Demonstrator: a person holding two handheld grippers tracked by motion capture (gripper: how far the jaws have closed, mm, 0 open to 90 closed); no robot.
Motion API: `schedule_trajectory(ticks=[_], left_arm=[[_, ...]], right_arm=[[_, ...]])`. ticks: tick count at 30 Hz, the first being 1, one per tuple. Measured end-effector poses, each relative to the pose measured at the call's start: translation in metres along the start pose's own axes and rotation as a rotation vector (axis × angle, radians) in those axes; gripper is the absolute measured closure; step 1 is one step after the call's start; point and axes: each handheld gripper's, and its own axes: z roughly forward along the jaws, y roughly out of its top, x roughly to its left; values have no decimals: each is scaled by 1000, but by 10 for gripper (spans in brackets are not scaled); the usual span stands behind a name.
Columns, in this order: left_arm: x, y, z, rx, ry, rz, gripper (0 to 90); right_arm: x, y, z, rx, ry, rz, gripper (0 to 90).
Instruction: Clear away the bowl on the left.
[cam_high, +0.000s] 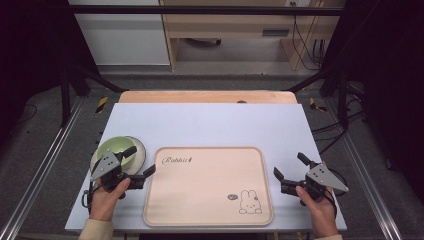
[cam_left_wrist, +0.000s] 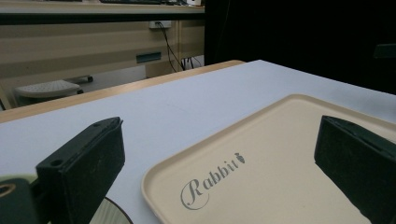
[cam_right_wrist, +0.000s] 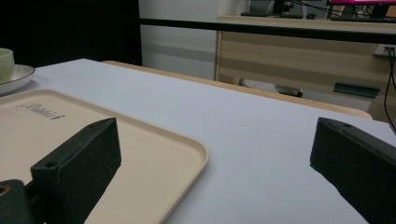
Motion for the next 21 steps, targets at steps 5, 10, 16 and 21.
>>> schedule_trajectory(ticks=[5,10,16,21], left_arm=[[3,3,-2,-6,13,-7,21],[12,14,-5,-10,50,-1,28],[20,24,-14,17,120,16,35],[30,30,-19,30,165,19,43]], right_arm=[[3,0,2,8,6,-14,26],[7,2,2,10,18,-23,33],[7,2,2,14,9,-31,34],[7,2,2,18,10,-32,34]])
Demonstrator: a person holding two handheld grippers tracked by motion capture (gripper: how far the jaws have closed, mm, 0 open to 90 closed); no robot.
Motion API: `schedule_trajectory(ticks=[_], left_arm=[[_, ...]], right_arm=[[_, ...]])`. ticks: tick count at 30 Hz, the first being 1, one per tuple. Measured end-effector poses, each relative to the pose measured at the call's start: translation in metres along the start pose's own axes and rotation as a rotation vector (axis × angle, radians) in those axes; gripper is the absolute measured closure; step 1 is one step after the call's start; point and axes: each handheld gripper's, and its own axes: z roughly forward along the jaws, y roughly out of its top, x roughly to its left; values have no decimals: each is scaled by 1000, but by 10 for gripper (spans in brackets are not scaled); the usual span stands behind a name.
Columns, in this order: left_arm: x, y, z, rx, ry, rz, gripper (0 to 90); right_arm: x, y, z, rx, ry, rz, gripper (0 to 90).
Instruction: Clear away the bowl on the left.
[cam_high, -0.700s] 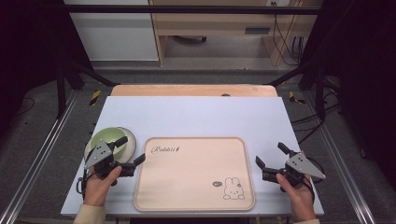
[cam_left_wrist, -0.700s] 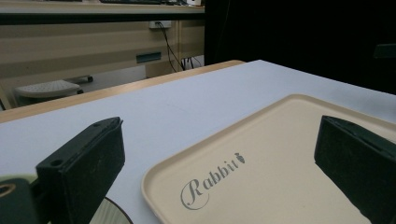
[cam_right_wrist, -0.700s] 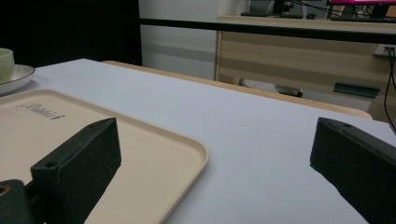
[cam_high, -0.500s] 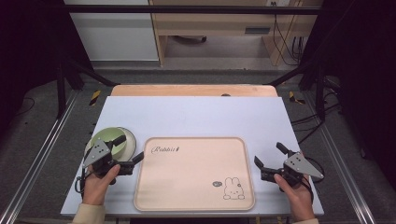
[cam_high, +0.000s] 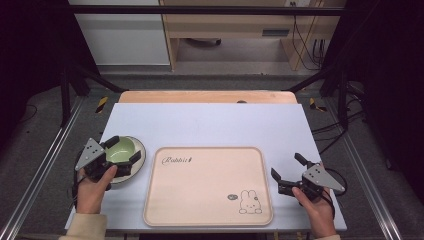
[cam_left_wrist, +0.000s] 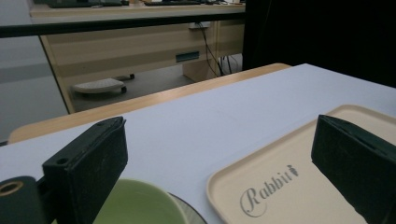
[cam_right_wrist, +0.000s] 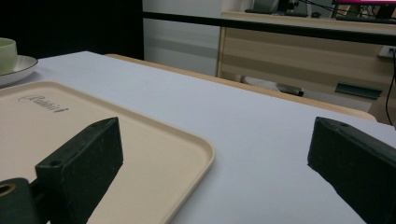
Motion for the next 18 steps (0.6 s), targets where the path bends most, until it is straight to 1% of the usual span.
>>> schedule_trajectory(ticks=[1,2,3,4,5,6,7,8,9,11,12,13,15,16,18], left_arm=[[3,2,-1,3,15,0,50],[8,5,-2,5,39,-7,53],[8,5,-2,5,39,-7,52],[14,7,-3,8,70,-8,53],[14,7,-3,8,70,-8,53],[21,10,-5,10,93,-11,52],[24,11,-6,9,107,-15,52],[24,11,-6,9,107,-15,52],[27,13,-7,15,119,-17,52],[33,16,-8,39,158,-4,53],[39,18,-10,44,183,-14,54],[39,18,-10,44,183,-14,54],[43,18,-12,61,218,-17,54],[47,17,-13,79,236,-15,55],[49,16,-14,87,240,-27,55]], right_arm=[[0,0,0,0,1,-2,34],[1,0,0,8,0,0,34],[1,0,1,7,2,0,34],[1,0,1,5,2,-3,34],[1,0,1,5,2,-3,34],[1,0,1,8,3,-2,34],[1,-1,1,7,3,-5,34],[1,-1,1,9,2,-4,34],[1,-1,1,9,2,-4,34],[2,-1,1,9,1,-4,34],[2,0,1,13,1,-8,34],[2,0,1,13,1,-8,34],[3,-1,1,12,1,-11,34],[4,0,1,18,-1,-12,35],[6,-1,2,17,2,-11,35]])
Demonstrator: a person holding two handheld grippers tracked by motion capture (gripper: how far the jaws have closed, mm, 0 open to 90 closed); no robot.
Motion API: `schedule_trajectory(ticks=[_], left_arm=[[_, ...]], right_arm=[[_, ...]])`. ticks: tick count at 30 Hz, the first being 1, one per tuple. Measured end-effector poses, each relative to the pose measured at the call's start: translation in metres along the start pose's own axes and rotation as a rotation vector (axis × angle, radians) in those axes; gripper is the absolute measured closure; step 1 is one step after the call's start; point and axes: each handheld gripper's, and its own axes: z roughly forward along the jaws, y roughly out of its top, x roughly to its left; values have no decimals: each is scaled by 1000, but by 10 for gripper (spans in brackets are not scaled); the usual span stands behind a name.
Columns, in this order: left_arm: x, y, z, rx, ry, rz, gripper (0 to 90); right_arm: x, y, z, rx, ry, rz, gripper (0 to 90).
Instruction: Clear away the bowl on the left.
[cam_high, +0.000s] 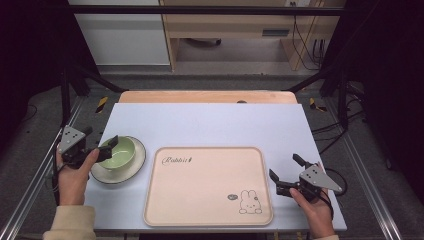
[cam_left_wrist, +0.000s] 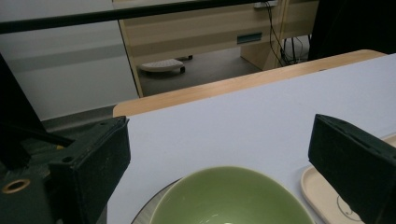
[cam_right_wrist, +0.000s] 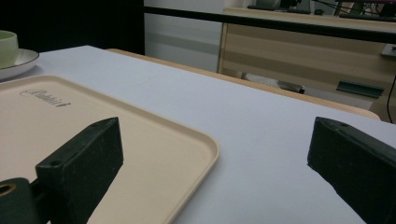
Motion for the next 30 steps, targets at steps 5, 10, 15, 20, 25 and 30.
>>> schedule_trajectory(ticks=[5,10,15,20,25,30], left_arm=[[7,-4,0,33,16,-25,59],[17,-13,3,106,42,-53,95],[22,-22,7,144,52,-78,154],[28,-34,12,260,126,-68,298],[31,-43,17,313,116,-91,369],[35,-47,17,353,120,-125,484]], right_arm=[[2,0,2,9,5,-17,36],[4,0,3,15,6,-19,35],[4,0,3,15,4,-19,35],[4,0,2,14,8,-17,35],[3,0,2,12,8,-9,36],[5,-1,4,15,13,-7,36]])
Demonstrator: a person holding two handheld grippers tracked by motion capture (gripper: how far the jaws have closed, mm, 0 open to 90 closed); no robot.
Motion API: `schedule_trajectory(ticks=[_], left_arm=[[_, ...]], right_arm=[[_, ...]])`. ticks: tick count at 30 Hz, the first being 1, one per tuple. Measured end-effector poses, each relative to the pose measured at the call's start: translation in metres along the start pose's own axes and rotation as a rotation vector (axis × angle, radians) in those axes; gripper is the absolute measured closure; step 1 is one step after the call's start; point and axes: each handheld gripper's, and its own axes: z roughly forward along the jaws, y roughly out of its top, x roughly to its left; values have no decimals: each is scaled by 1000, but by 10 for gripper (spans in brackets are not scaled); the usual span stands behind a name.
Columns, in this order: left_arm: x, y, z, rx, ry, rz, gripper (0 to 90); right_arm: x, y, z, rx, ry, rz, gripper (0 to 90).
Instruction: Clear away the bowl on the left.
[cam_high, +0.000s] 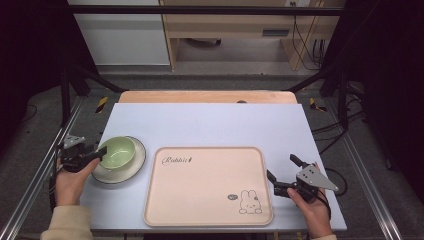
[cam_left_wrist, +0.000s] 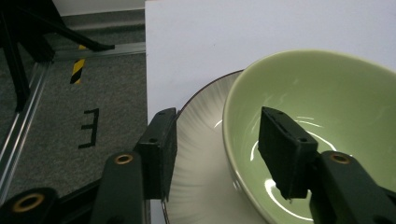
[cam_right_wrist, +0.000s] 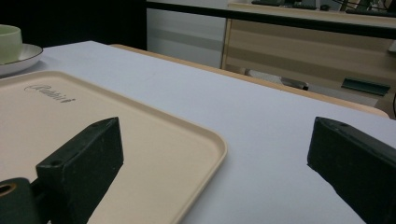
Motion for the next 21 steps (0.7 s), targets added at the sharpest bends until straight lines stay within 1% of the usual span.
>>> schedule_trajectory(ticks=[1,3,4,5,6,7,8,10,12,14,15,16,19,20,21], left_arm=[[1,0,0,9,-6,-15,497],[1,0,0,18,-11,-14,532],[0,-1,2,32,-13,-13,545],[0,-1,2,32,-13,-13,568],[-2,-1,3,64,9,12,586],[-2,-1,3,64,9,12,590],[-1,0,4,63,-3,-13,612],[-1,1,5,71,-1,-11,649],[-3,2,7,84,-12,-2,699],[-4,1,9,89,-6,1,713],[-4,1,11,97,-8,6,717],[-6,0,14,115,-8,21,744],[-7,-1,16,114,0,19,788],[-6,-1,15,113,-7,0,794],[-6,-1,15,113,-7,0,802]], right_arm=[[0,0,0,3,2,-2,36],[1,0,1,9,2,1,36],[1,-1,2,10,4,-1,36],[1,-1,2,10,4,-1,36],[2,-2,3,11,7,2,36],[3,-2,3,16,8,1,36],[3,-2,4,15,9,-2,36],[3,-2,4,19,11,0,36],[3,-2,4,20,10,0,36],[3,-3,3,21,8,1,36],[2,-3,3,20,8,1,36],[2,-3,3,19,9,2,36],[3,-3,4,18,11,6,36],[3,-3,6,24,14,3,36],[3,-3,6,24,14,3,36]])
